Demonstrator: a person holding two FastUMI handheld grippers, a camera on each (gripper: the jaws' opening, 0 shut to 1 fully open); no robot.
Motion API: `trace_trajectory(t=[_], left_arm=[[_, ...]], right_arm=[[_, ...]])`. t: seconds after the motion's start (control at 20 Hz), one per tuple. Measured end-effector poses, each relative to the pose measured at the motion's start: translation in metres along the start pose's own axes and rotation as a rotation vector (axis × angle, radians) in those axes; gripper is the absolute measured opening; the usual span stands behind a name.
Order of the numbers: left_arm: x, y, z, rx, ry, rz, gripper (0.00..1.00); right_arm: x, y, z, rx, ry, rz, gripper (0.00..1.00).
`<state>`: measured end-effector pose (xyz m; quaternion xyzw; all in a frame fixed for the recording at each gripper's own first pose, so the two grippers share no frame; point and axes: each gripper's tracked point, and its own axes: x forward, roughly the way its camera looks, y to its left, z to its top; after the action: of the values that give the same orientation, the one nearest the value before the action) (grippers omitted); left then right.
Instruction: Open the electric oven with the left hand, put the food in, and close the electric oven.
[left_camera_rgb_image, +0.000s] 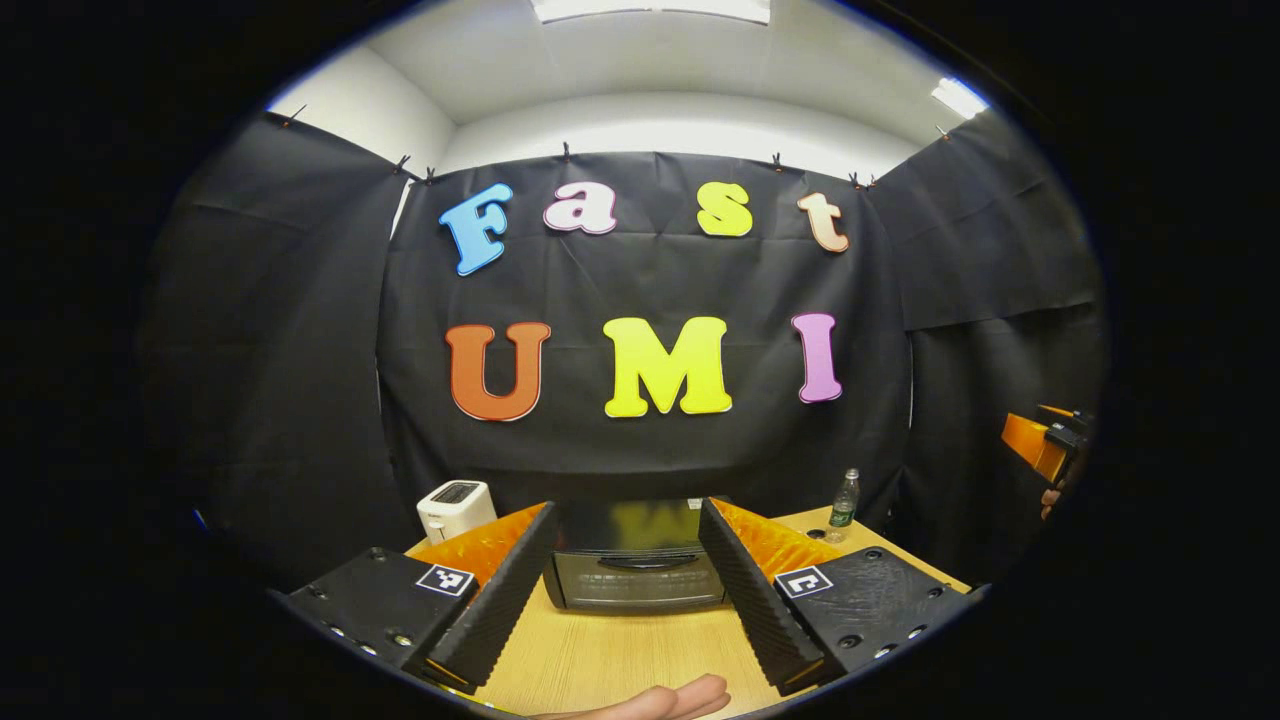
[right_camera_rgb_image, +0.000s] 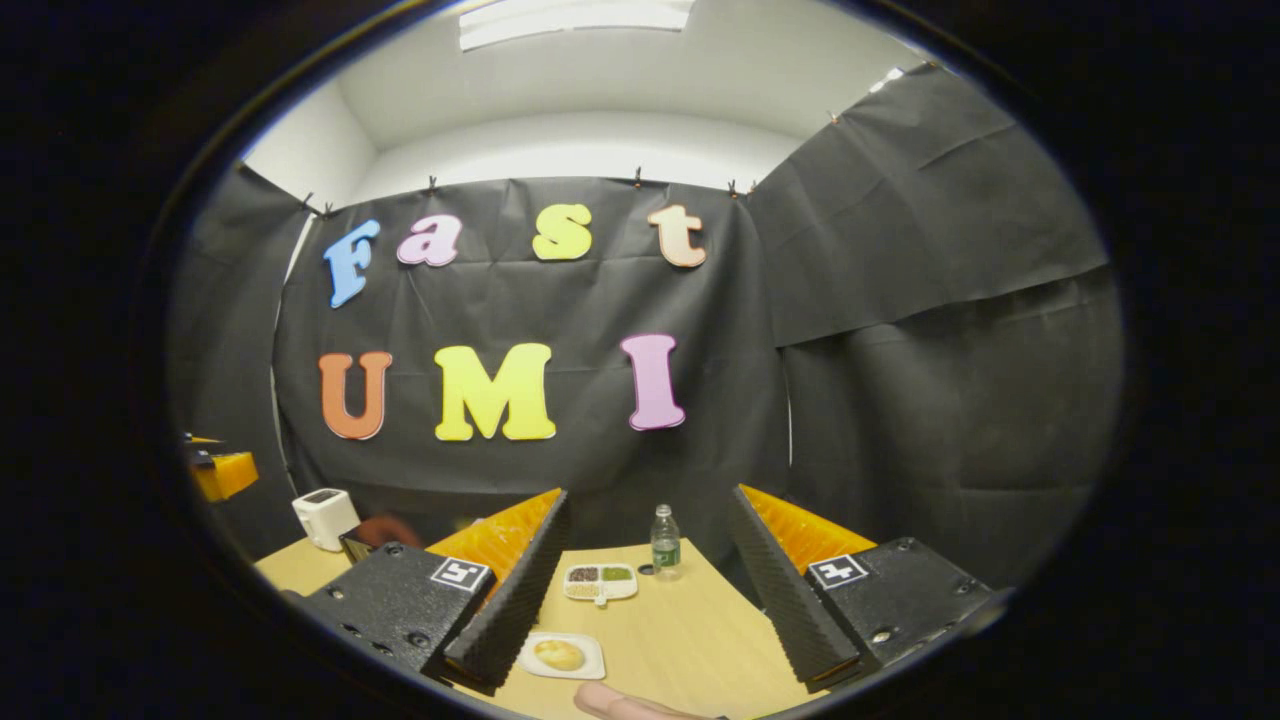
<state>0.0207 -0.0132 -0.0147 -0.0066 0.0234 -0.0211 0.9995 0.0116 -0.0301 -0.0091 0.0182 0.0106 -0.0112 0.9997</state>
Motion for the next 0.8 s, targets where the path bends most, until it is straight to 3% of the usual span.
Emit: trace_trajectory(t=[0.35,0.55,0.6,0.65,0.8], left_arm=[[0.058,0.002,-0.033,0.027,0.093,0.016,0.94],[0.104,-0.020,-0.083,-0.023,0.231,-0.058,0.94],[0.114,-0.022,-0.097,-0.041,0.267,-0.070,0.85],[0.124,-0.022,-0.106,-0.044,0.294,-0.073,0.96],[0.159,-0.018,-0.134,-0.038,0.358,-0.062,0.95]], right_arm=[[0.010,-0.012,-0.008,0.019,0.007,-0.003,0.95],[0.015,-0.026,-0.018,0.021,0.028,-0.017,0.95],[0.017,-0.030,-0.019,0.020,0.028,-0.023,0.95],[0.019,-0.035,-0.022,0.016,0.033,-0.032,0.95],[0.023,-0.048,-0.027,0.013,0.045,-0.050,0.94]])
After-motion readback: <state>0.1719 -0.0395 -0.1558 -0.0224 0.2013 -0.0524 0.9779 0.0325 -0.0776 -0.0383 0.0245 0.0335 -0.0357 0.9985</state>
